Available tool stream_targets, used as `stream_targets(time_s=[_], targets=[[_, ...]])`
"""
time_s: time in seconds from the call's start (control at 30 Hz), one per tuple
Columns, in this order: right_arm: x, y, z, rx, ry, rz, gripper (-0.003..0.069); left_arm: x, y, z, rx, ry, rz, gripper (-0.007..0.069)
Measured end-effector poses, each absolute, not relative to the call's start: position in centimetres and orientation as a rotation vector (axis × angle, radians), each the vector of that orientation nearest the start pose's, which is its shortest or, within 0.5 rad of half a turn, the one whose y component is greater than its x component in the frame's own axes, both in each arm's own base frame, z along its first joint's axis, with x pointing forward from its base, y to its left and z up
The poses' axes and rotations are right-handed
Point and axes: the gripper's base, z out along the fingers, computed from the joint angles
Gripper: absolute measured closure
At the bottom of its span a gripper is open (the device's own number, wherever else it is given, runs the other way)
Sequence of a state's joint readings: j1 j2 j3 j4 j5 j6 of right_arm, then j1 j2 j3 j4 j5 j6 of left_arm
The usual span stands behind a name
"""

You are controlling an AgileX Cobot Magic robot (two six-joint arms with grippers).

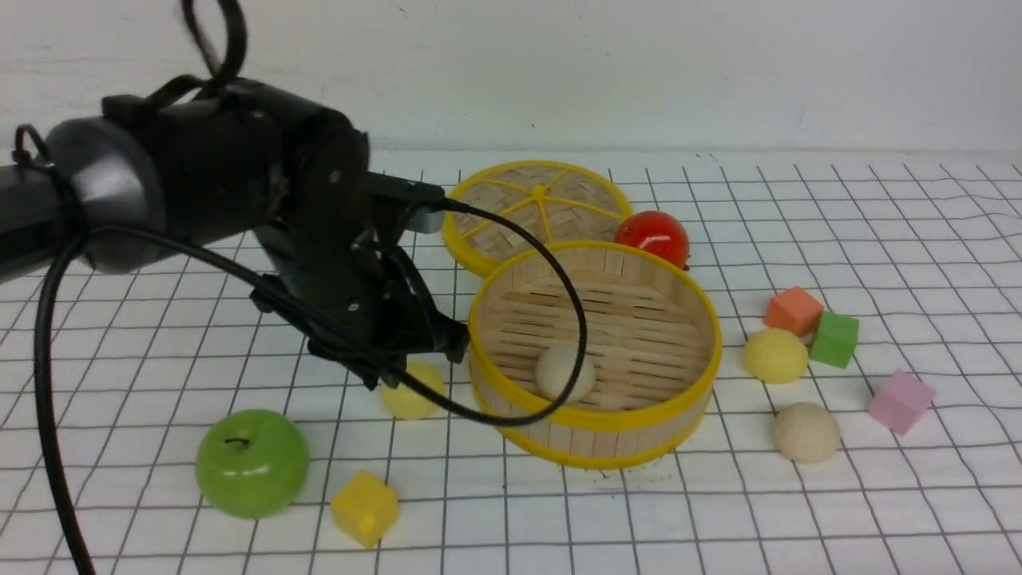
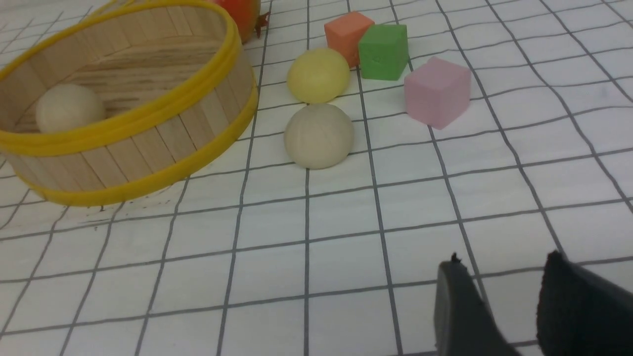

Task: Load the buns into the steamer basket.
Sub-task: Use the left arm to grab a steamed stuffed bun

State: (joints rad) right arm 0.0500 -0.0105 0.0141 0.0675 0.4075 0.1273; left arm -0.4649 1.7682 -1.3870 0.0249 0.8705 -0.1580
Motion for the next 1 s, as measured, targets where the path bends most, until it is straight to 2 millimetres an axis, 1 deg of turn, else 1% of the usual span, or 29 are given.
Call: stream_targets(time_s=[0.03,0.17,0.3,0.4,0.47,0.63,0.8,0.87,1.0], targets=[[5.1,0.5,17.3,0.114,1.895,0.188,0.0420,33.7,-16.7,25.7,0.436,2.708,-0.148,0.0474],[5.1,0.5,17.3,0.114,1.895,0.188,0.0420,34.7,-16.6,24.8,0.430,2.678,-0.198,0.0397],[5.1,0.5,17.3,0.114,1.895,0.188,0.0420,35.5,-16.8,23.8,0.423,2.658,-0.202,0.0344],[5.1,0.5,17.3,0.114,1.895,0.188,0.0420,36.0,-16.9,23.1,0.422,2.653,-0.203,0.0337],[5.1,0.5,17.3,0.114,1.895,0.188,0.0420,36.5,-17.1,22.1,0.432,2.645,-0.189,0.0335],[5.1,0.5,17.3,0.114,1.895,0.188,0.0420,37.1,-17.1,21.2,0.458,2.625,-0.156,0.0335],[5.1,0.5,17.3,0.114,1.895,0.188,0.0420,37.7,-17.4,19.5,0.466,2.626,-0.147,0.0335],[5.1,0.5,17.3,0.114,1.895,0.188,0.0420,37.8,-17.4,19.1,0.470,2.628,-0.143,0.0340],[5.1,0.5,17.3,0.114,1.895,0.188,0.0420,37.9,-17.4,19.1,0.472,2.623,-0.141,0.0368]])
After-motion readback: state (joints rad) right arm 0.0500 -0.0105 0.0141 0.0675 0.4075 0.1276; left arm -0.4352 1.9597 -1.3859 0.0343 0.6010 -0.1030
